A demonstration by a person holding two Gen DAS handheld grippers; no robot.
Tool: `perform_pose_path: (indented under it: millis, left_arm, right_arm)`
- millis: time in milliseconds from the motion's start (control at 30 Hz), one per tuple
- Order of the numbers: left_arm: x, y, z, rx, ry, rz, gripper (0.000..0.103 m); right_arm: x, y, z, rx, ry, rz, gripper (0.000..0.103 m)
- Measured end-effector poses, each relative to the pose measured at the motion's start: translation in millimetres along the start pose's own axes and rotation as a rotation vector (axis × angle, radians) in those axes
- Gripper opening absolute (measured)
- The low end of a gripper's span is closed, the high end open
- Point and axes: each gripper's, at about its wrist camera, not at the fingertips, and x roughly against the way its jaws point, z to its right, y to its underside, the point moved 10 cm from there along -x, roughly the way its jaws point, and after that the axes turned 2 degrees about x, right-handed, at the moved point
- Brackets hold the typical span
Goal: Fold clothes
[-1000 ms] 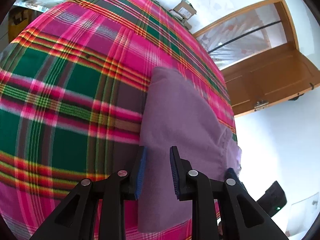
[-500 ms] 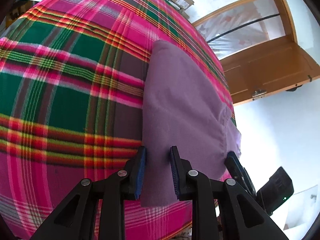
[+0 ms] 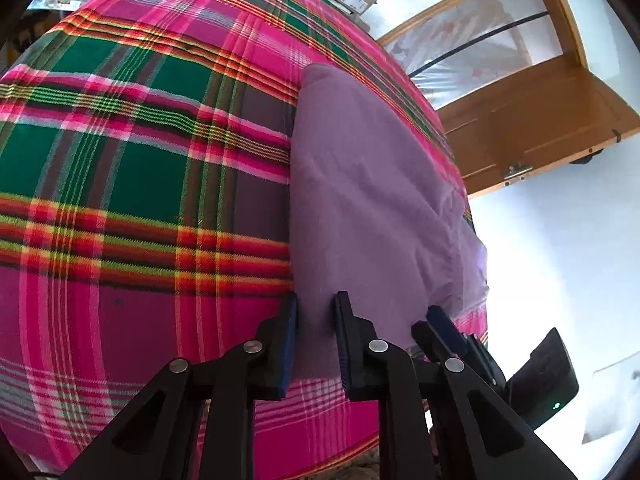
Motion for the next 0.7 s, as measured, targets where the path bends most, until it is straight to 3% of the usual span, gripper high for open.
perform_pose_path:
  millis: [133, 367, 533, 700]
  left_arm:
    - [2.9, 2.7, -2.7, -0.003, 0.005, -0.001, 0.019]
    - [7.0, 10.4, -8.5, -0.020, 0.010, -0.018, 0.018]
    - [9.2, 13.2, -11.8, -0.017, 0.028, -0.036, 0.019]
    - [6.5, 6.6, -18.8, 0.070, 0.106, -0.077, 0.019]
  right_arm:
    - [1.8, 1.8, -1.8, 0.018, 0.016, -0.006, 0.032]
    - [18.1, -21.4, -29.1, 0.011, -0.120, 0.079, 0.032]
    - [-2.0, -26.8, -62.0, 0.088, -0.166, 0.037, 0.036]
    - [-9.7, -19.8, -84.1, 0.155, -0.192, 0.024, 0.047]
